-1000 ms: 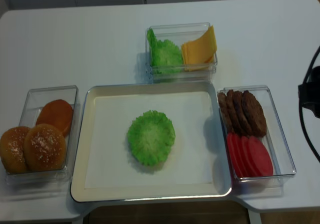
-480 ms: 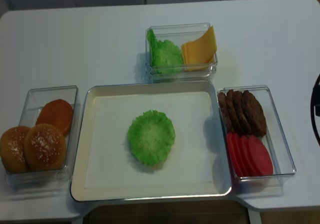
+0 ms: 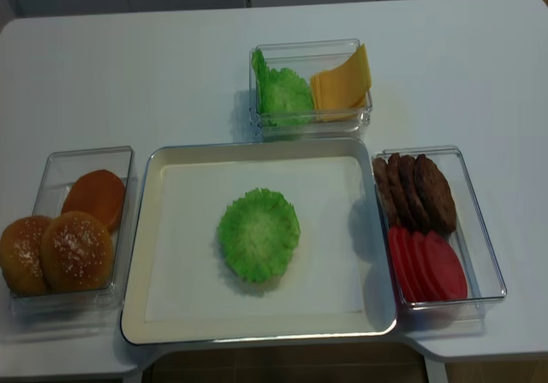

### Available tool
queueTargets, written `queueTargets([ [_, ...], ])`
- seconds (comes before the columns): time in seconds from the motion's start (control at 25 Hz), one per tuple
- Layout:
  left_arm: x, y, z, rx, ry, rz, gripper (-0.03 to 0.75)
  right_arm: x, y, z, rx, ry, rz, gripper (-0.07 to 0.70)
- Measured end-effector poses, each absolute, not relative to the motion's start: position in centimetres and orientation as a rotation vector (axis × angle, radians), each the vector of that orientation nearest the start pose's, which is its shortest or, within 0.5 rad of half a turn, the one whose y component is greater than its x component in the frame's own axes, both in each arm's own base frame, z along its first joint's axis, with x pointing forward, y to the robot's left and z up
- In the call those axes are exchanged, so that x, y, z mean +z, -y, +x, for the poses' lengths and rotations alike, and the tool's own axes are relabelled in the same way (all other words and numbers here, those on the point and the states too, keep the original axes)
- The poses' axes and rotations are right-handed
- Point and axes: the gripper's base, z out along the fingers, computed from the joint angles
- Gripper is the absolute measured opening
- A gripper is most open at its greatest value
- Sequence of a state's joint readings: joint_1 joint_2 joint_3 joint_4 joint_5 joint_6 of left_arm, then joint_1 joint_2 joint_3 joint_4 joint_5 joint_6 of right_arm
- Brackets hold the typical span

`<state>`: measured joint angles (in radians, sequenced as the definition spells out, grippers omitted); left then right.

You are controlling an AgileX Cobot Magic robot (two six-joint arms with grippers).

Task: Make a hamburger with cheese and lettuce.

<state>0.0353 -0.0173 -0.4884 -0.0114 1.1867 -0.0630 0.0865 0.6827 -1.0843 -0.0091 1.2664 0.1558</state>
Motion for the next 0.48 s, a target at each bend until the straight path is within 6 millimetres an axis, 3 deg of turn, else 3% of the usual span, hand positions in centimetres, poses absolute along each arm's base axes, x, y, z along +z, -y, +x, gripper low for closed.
queueTargets([
  [0.24, 26.4, 0.1, -1.2, -0.030, -2.162, -0.105, 0.439, 41.2, -0.4, 2.7, 0.159, -2.177, 0.071, 0.436],
  [0.48, 26.4, 0.1, -1.2, -0.030, -2.162, -0.105, 0.439, 38.3, -0.4, -0.5, 0.197, -2.133, 0.057, 0.436],
])
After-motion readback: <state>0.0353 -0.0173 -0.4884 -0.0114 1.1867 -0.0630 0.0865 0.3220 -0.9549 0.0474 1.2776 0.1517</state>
